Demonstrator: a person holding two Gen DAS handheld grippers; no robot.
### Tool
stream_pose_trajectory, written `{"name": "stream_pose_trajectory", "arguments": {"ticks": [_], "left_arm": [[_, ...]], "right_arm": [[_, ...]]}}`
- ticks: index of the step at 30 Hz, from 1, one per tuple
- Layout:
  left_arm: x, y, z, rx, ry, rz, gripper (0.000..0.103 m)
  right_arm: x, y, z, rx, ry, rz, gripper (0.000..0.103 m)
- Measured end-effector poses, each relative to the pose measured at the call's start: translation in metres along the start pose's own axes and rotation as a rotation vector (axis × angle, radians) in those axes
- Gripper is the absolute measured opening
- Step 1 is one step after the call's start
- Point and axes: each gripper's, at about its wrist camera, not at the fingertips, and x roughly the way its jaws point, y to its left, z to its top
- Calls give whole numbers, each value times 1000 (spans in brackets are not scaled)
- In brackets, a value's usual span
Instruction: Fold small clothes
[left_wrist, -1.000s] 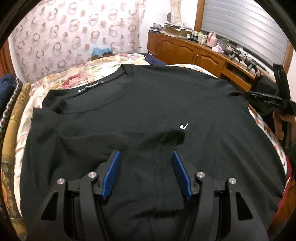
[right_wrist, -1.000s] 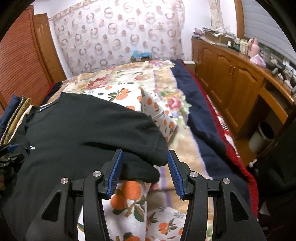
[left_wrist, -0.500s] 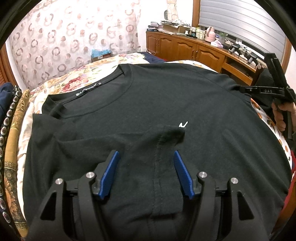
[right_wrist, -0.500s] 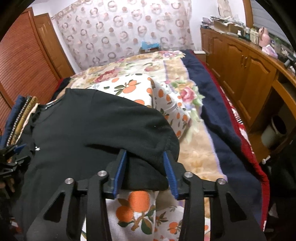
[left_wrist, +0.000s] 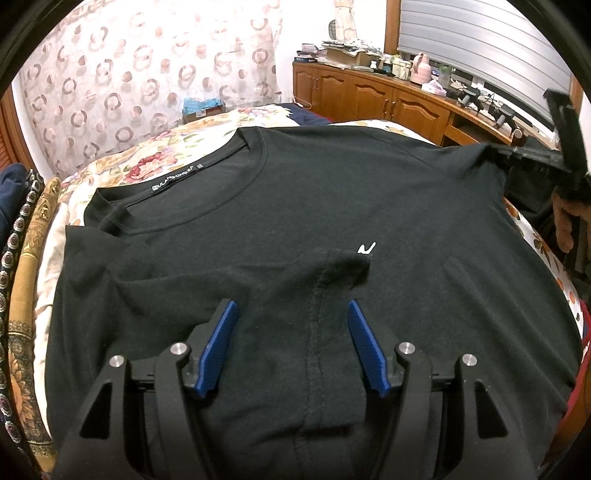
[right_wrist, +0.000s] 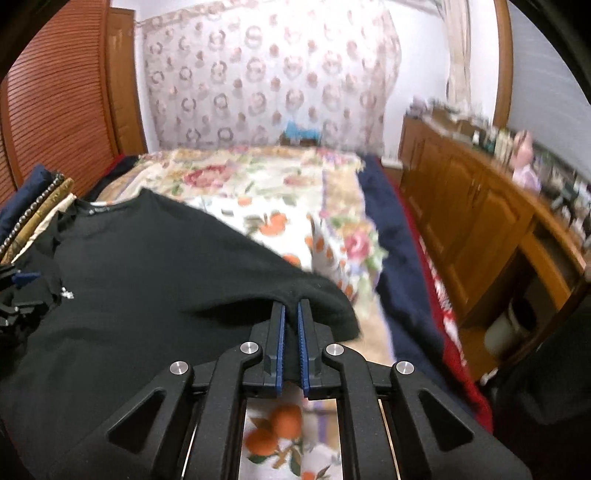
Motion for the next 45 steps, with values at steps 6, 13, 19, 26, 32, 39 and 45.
{"name": "stream_pose_trajectory", "arguments": {"ticks": [6,13,19,26,32,39,45], "left_arm": [[-20,10,-1,-47,-92,28,63],[-76,16,5,-98,-256,40,63],[-101,14,1,-103,-307,17,63],[-117,6,-11,-78,-326,10,63],[-124,13,-19,-113,-337,18,63],[-122,16,-29,-126,-317,21,63],[-124,18,-40,-132,-311,12,63]], "right_arm": [[-18,36,17,-81,-77,73,3],[-32,106,13,-200,-83,230,3],[-17,140,-10,-224,16,300,5],[-31,139,-21,-178,24,317,38],[-35,108,-17,-121,23,231,44],[6,67,-20,2,133,164,44],[18,62,-30,55,191,199,41]]}}
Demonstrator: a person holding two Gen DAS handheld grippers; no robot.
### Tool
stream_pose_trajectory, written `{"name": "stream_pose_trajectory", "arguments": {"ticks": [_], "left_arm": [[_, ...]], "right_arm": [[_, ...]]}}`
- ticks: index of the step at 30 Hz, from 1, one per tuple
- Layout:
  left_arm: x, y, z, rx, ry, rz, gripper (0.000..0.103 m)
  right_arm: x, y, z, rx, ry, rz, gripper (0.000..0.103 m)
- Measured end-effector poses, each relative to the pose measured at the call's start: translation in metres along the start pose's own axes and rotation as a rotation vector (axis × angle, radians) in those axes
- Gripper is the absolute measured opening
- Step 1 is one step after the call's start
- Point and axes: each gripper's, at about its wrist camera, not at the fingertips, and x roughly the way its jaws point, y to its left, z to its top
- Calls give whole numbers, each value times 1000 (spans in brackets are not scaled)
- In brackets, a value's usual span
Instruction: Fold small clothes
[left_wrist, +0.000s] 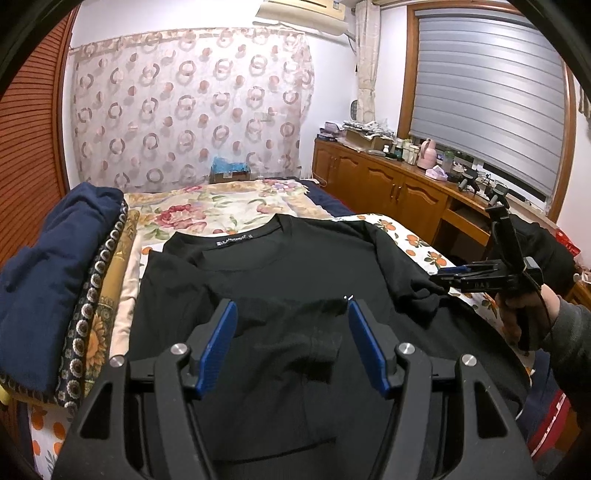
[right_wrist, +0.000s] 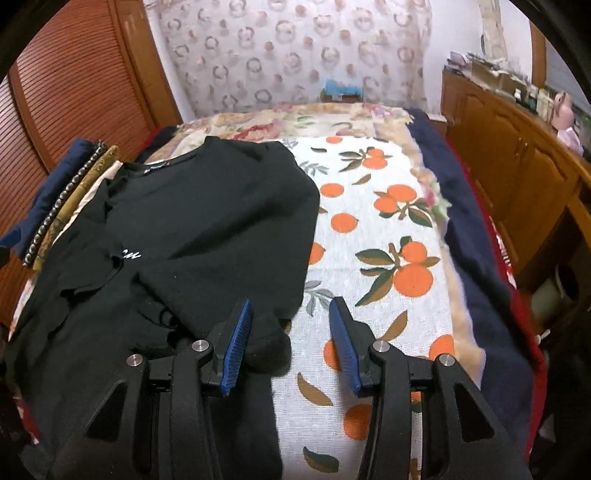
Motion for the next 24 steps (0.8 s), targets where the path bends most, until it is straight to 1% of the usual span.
{"name": "stream_pose_trajectory", "arguments": {"ticks": [2,5,6,10,14,18,20,24], "left_arm": [[-1,0,-2,0,3,1,63],[-2,0,-3,-2,-2,-2,63],[-2,0,-3,-3,-4,-2,63],[-5,0,-4,-9,-13,0,63],[-10,2,-4,-12,-27,9,63],[-15,7,-4,-25,-38,20,63],[-16,10,-5,-34,-38,23,63],[-18,18,-8,-47,-37,32,63]], "right_arm": [[-1,5,-1,-17,10,27,20],[-4,15,1,-62,2,36,5],[-5,18,3,-73,-4,38,5],[-20,33,21,-117,-72,56,3],[-28,64,49,-186,-126,102,2],[-22,105,73,-268,-142,148,2],[-15,123,83,-302,-140,163,2],[6,156,99,-341,-119,219,3]]}}
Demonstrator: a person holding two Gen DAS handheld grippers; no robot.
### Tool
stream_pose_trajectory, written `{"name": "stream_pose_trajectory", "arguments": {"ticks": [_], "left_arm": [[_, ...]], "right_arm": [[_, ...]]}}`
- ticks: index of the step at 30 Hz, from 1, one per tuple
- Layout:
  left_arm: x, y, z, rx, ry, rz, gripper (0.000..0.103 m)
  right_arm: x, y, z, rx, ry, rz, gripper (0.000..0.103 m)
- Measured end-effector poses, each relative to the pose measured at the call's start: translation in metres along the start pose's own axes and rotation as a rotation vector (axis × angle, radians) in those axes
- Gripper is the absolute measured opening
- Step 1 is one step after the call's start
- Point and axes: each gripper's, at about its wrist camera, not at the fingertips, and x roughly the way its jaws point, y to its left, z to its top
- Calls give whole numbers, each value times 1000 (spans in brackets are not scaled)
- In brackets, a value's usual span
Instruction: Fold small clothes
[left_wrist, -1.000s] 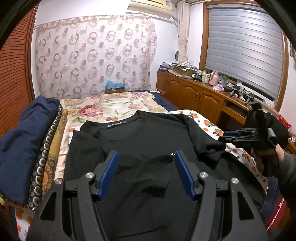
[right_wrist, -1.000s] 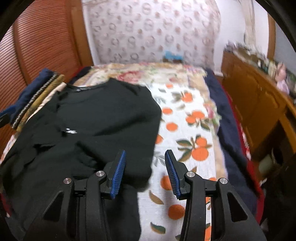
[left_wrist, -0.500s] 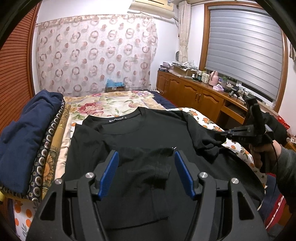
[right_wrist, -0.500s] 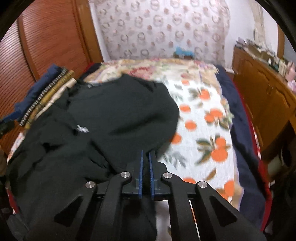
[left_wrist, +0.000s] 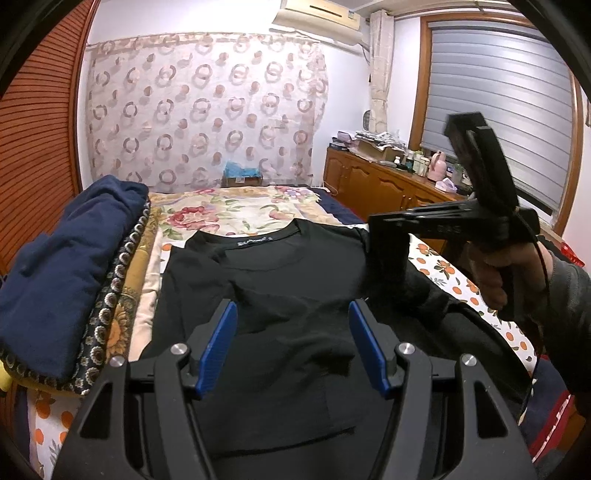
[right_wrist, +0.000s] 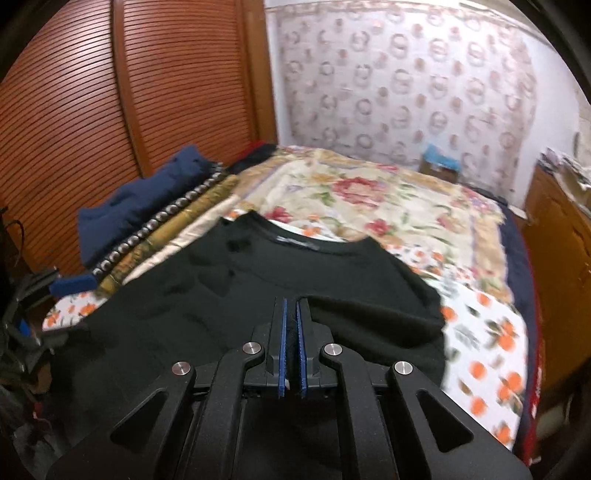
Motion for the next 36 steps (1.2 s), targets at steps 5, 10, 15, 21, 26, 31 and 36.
{"name": "stream_pose_trajectory", "arguments": {"ticks": [5,10,15,21,26,31,36], "left_arm": [[0,5,-3,-2,5,12,63],[-2,12,-4,-12,3,19,63],[2,15,-5,-31,9,15,63],[6,13,-6,-35,26,9,63],[7,13,-7,-32,31,10,63],[10,18,-9,-37,42,12,63],[9,23,-10,-41,48,21,63]], "right_arm": [[19,7,2,-3,31,-23,30],[-2,-10,-23,36,40,-85,35],[-20,-18,-65,79,89,-108,35],[-16,-13,-91,124,115,-57,35],[2,5,-96,125,147,22,35],[10,31,-101,85,184,106,35],[0,29,-90,71,151,86,35]]}}
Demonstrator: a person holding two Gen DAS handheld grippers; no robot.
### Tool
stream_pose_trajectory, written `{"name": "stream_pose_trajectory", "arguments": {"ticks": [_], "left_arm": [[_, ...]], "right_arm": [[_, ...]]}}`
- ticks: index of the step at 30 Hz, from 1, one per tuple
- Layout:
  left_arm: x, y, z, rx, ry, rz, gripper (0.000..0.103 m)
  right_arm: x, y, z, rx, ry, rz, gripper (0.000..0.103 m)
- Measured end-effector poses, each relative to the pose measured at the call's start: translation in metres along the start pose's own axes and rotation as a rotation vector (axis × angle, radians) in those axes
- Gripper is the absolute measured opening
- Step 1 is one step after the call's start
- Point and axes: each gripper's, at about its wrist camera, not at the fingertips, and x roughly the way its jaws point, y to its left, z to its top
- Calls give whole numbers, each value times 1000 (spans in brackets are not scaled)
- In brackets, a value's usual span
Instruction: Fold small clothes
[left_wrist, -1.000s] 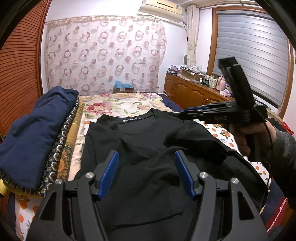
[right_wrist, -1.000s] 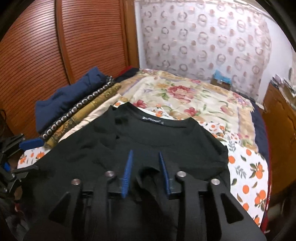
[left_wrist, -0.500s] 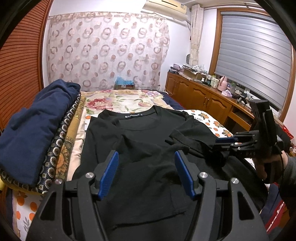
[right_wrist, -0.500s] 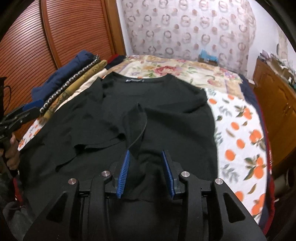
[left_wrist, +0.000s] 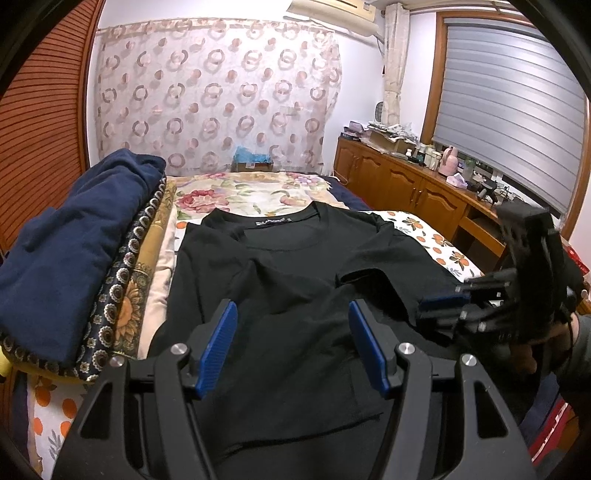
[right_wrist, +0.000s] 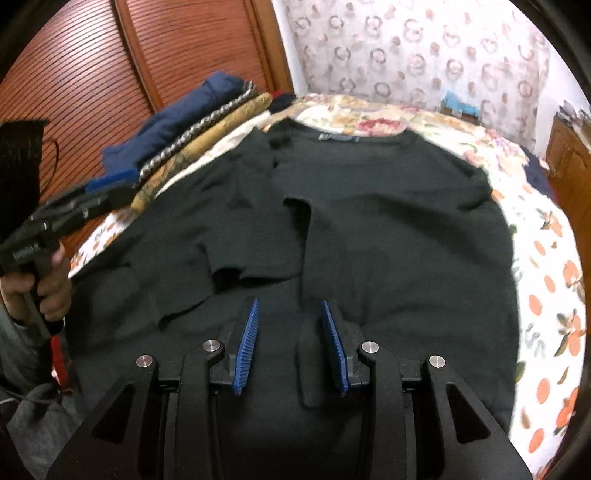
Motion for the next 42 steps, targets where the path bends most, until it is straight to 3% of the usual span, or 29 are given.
{"name": "stream_pose_trajectory", "arguments": {"ticks": [5,9,13,17,23,25,34,42], "left_arm": [[-1,5,0,6,5,12,63],[3,13,1,16,11,39,63],[7,23,5,17,22,59,63],[14,31,11,31,41,70,63],[33,37,28,57,92,61,63],[40,35,35,77,103,62,63],[110,33,58,116,286,26,50],[152,45,57,118,377,167,50]], "right_arm": [[-7,-13,24,-9,-62,-65,35],[9,-16,41,-21,-74,-106,35],[37,-12,48,-37,-41,-103,35],[62,-12,43,-23,27,-41,35],[39,-23,42,16,-22,-38,36],[26,-34,42,26,-48,-75,45],[-1,-100,39,86,-72,-240,48],[10,-134,42,84,-48,-292,48]]}}
